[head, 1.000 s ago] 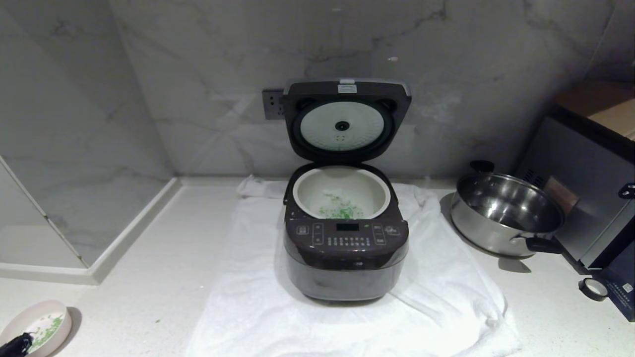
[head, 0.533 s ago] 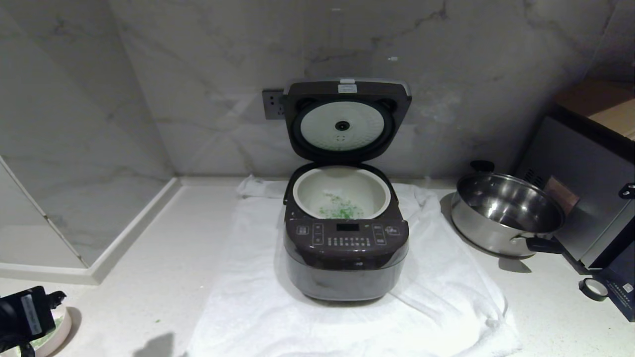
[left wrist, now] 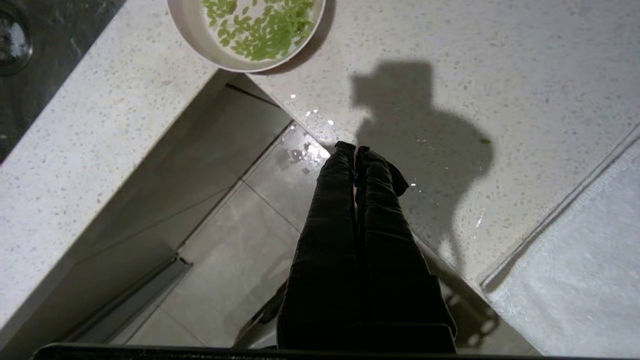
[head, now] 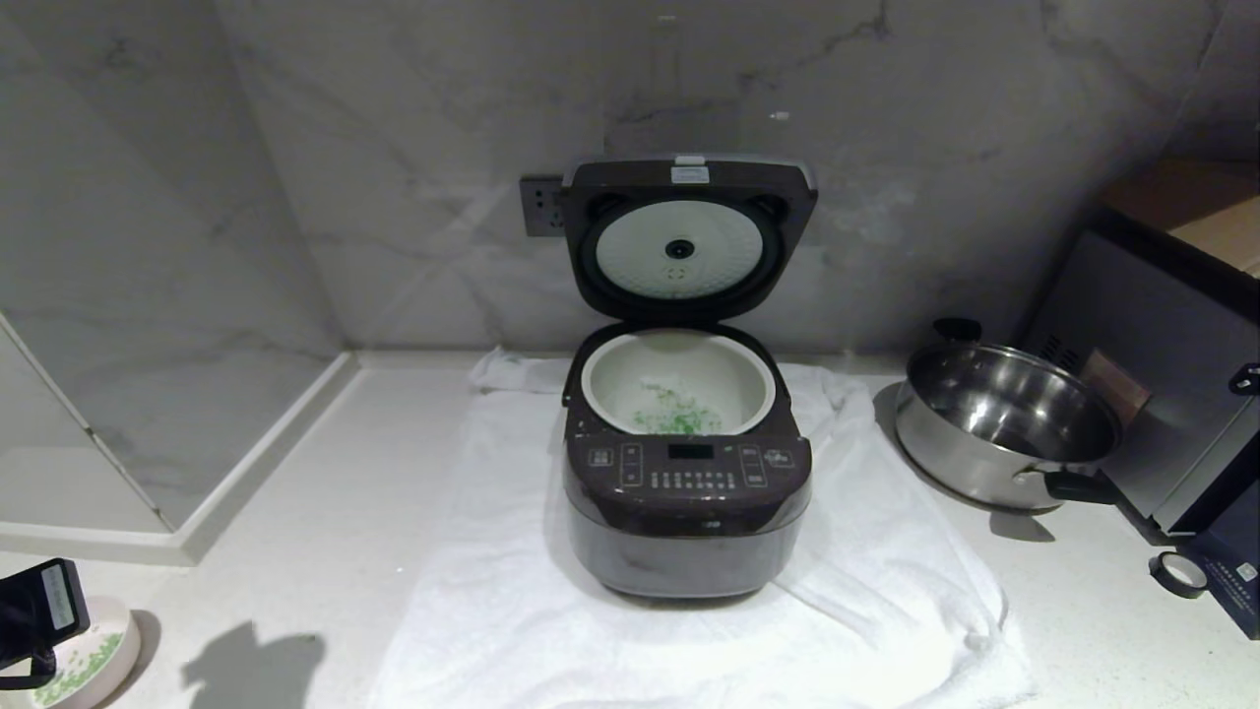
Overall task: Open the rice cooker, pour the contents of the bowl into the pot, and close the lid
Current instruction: Pour the water from the bowl into the rice cooker
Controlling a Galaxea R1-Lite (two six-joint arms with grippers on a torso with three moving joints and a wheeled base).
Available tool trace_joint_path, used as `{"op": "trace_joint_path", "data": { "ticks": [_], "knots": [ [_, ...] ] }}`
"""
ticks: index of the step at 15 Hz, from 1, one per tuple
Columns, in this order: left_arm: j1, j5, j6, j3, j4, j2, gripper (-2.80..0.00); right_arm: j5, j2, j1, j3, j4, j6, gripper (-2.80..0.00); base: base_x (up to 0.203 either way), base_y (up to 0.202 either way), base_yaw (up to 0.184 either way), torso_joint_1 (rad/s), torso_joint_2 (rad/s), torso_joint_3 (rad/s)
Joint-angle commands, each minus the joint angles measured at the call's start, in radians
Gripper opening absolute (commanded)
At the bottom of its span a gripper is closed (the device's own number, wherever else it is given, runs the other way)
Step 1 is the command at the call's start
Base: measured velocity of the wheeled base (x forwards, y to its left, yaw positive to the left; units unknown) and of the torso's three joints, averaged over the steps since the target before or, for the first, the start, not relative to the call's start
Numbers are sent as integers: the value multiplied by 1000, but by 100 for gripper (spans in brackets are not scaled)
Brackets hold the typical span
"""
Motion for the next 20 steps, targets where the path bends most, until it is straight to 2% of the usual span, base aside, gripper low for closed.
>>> {"op": "trace_joint_path", "data": {
  "ticks": [1, 3, 4, 6, 8, 12, 15, 19, 20],
  "knots": [
    [30, -62, 3, -5, 2, 16, -280, 0, 1, -1, -1, 0, -1, -280, 0, 0, 0, 0, 0, 0],
    [28, -178, 16, -3, 4, -52, -280, 0, 1, -1, 1, 0, -1, -280, 0, 0, 0, 0, 0, 0],
    [31, -198, 21, -8, 9, -55, -280, 0, 1, 0, 1, 1, -1, -280, 0, 0, 0, 0, 0, 0],
    [51, -138, 22, -15, 11, 23, -280, 0, 1, 0, -1, 0, -1, -280, 0, 0, 0, 0, 0, 0],
    [140, -103, 33, -39, 10, 91, -280, 0, 0, 0, 0, 0, -1, -280, 0, 0, 0, 0, 0, 0],
    [333, -98, 150, -108, 4, 226, -280, 0, 1, -1, 1, 0, -1, -280, 0, 0, 0, 0, 0, 0],
    [372, -96, 184, -122, -47, 313, -280, 0, -1, 0, 0, 1, -1, -280, 0, 0, 0, 0, 0, 0],
    [389, -95, 188, -124, -110, 423, -280, 0, 0, 0, 0, 1, -1, -280, 0, 0, 0, 0, 0, 0],
    [390, -95, 186, -138, -115, 451, 0, 0, 1, -1, 0, 0, -1, -280, 0, 0, 0, 0, 0, 0]
  ]
}}
